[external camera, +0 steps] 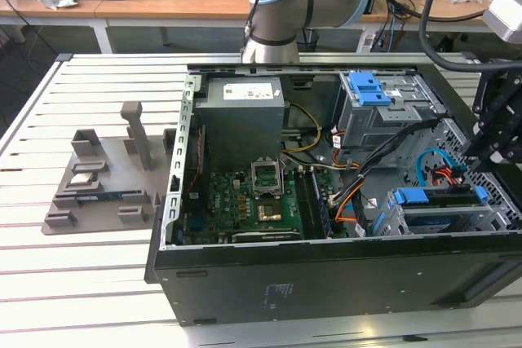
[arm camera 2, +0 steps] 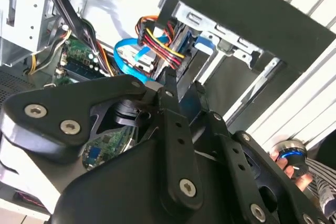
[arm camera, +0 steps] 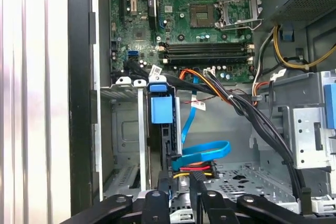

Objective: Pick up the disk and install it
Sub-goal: 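Insert the second disk wire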

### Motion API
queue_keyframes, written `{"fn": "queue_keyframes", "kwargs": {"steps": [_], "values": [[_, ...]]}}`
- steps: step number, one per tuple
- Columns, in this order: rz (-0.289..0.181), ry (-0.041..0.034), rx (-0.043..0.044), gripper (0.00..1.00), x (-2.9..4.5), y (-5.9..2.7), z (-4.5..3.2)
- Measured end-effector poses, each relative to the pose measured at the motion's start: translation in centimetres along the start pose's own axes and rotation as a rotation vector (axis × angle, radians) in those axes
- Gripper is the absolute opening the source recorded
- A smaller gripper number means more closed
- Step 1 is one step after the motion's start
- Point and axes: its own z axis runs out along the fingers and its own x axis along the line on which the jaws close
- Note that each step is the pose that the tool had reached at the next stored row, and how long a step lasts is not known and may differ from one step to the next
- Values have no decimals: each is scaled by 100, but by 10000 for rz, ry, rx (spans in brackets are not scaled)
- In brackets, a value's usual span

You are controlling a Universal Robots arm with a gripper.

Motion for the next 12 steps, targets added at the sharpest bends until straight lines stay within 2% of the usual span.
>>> {"fn": "queue_keyframes", "kwargs": {"steps": [2, 4, 5, 8, 9, 10, 12], "values": [[-71, -7, -2, 30, 26, 70, 35], [-155, -53, -7, 30, 28, 98, 51], [-220, -75, -9, 30, 28, 106, 64], [-314, -73, -11, 30, 30, 104, 92], [-317, -74, -11, 29, 29, 105, 92], [-318, -74, -12, 22, 29, 105, 92], [-321, -74, -12, 22, 29, 105, 92]]}}
